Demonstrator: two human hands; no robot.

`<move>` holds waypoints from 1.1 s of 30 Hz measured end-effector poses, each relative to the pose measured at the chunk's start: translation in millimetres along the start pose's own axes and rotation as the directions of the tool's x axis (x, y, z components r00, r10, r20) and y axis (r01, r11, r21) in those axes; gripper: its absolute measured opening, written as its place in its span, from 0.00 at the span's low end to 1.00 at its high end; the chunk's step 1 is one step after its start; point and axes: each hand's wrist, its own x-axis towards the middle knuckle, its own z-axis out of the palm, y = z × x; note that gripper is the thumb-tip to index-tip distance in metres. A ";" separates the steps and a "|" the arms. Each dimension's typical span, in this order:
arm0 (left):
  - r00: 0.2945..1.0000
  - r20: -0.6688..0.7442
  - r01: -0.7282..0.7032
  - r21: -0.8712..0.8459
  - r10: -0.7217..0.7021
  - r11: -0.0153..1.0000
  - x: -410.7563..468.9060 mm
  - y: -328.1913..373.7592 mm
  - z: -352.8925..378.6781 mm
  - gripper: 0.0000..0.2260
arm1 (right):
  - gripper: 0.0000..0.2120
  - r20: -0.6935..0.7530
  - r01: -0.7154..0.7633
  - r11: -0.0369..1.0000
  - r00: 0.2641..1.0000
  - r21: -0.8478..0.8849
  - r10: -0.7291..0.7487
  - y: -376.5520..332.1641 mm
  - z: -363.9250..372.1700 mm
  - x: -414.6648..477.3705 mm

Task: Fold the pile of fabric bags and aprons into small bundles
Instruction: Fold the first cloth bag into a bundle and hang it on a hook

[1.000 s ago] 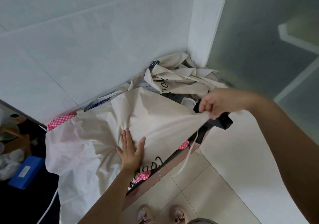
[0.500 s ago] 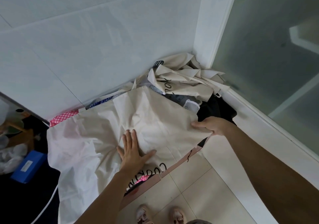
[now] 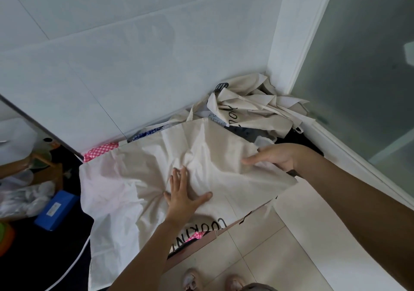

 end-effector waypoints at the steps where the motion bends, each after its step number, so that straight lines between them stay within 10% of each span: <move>1: 1.000 0.004 -0.015 0.020 0.015 1.000 -0.2 0.2 -0.8 0.53 | 0.41 0.000 -0.002 1.000 1.000 -0.004 0.002 -5.1 4.4 -1.1; 5: 0.999 0.044 -0.013 0.070 0.010 0.997 -1.2 -1.4 -2.4 0.51 | 0.17 -0.281 0.157 0.948 0.930 -0.277 -0.236 -10.1 29.1 10.0; 8: 0.996 0.090 0.014 0.095 -0.022 0.995 4.7 -0.1 -7.0 0.48 | 0.14 -0.386 0.052 0.594 0.715 -0.803 -0.583 -17.7 37.9 9.5; 11: 0.986 0.161 0.000 0.182 -0.030 0.983 8.2 0.0 -11.7 0.49 | 0.14 -0.331 -0.157 0.399 0.847 -0.904 -0.417 -21.3 25.0 5.3; 13: 0.979 0.201 -0.020 0.249 -0.031 0.968 5.9 -1.3 -12.3 0.51 | 0.06 -0.273 -0.111 0.584 0.942 -0.804 -0.197 -17.8 8.7 6.7; 15: 0.977 0.213 -0.053 0.303 -0.013 0.951 0.3 -4.5 -10.2 0.54 | 0.17 -0.171 0.051 0.947 0.979 -0.316 -0.110 -17.1 -1.3 8.7; 18: 0.976 0.219 -0.080 0.303 0.012 0.950 -6.2 -10.4 -8.1 0.59 | 0.20 -0.225 0.201 0.947 0.964 0.251 -0.145 -24.7 -10.5 21.7; 21: 0.975 0.220 -0.107 0.338 0.032 0.935 -9.5 -13.7 -9.2 0.60 | 0.23 -0.331 0.327 0.939 0.903 0.112 -0.275 -31.2 -11.6 37.1; 26: 0.992 0.088 -0.120 0.428 0.091 0.896 -19.2 -23.0 -9.0 0.47 | 0.32 -0.332 0.736 0.660 0.591 -0.151 -0.735 -66.4 -16.7 23.1; 30: 0.995 0.082 -0.088 0.440 0.057 0.894 -23.9 -29.8 -8.3 0.41 | 0.28 -0.567 0.516 0.797 0.572 -0.313 -0.593 -65.0 -50.8 29.1; 33: 0.994 0.101 -0.073 0.451 0.031 0.890 -23.4 -32.5 -7.5 0.44 | 0.19 -0.765 0.359 0.860 0.413 -0.362 -0.495 -27.4 -45.6 34.0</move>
